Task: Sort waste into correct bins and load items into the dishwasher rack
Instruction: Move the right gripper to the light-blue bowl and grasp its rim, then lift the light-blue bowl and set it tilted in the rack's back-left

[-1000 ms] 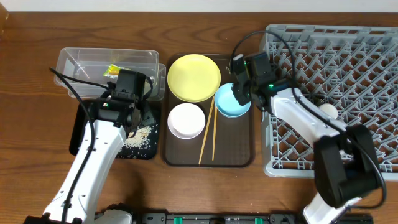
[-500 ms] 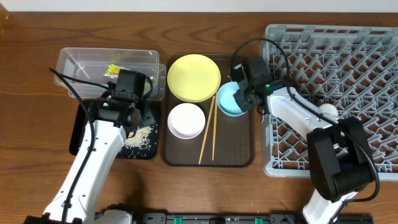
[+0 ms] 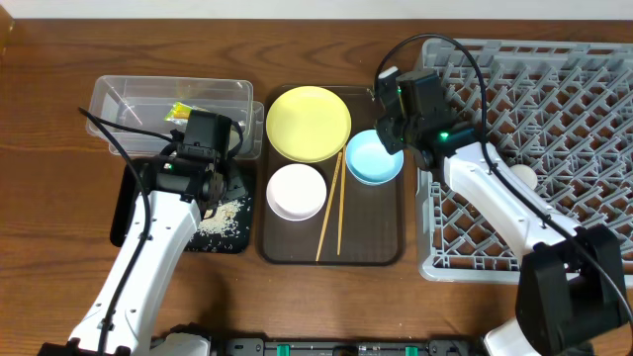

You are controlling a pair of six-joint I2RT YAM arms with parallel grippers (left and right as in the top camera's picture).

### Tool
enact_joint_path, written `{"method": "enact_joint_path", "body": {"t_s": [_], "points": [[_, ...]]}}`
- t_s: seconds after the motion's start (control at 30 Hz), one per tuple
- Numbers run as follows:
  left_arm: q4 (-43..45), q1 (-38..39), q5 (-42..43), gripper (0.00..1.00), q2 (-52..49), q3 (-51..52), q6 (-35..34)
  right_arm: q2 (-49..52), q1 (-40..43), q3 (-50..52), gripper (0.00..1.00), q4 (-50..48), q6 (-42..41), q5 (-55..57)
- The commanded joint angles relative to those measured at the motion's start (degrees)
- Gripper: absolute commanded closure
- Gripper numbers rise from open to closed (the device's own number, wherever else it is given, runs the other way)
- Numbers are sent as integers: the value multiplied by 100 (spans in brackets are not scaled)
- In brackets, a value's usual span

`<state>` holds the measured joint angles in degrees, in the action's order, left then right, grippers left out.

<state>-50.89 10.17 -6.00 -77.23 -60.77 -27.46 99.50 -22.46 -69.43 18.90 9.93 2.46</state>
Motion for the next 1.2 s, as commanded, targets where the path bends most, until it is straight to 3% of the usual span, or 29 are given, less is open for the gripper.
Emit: {"method": "enact_joint_path", "body": {"t_s": [0.0, 0.3, 0.53, 0.97, 1.17], "points": [[-2, -24, -90, 39, 68, -96, -94, 433, -7, -11, 63, 109, 2, 48], [-2, -24, -90, 39, 68, -96, -94, 1113, -61, -11, 64, 267, 0, 28], [17, -24, -90, 39, 68, -96, -94, 960, -48, -11, 98, 470, 0, 37], [22, -24, -90, 39, 68, -96, -94, -741, 227, -13, 99, 442, 0, 1290], [55, -24, -90, 39, 68, -96, -94, -1305, 623, -13, 99, -2, 39, 1904]]}}
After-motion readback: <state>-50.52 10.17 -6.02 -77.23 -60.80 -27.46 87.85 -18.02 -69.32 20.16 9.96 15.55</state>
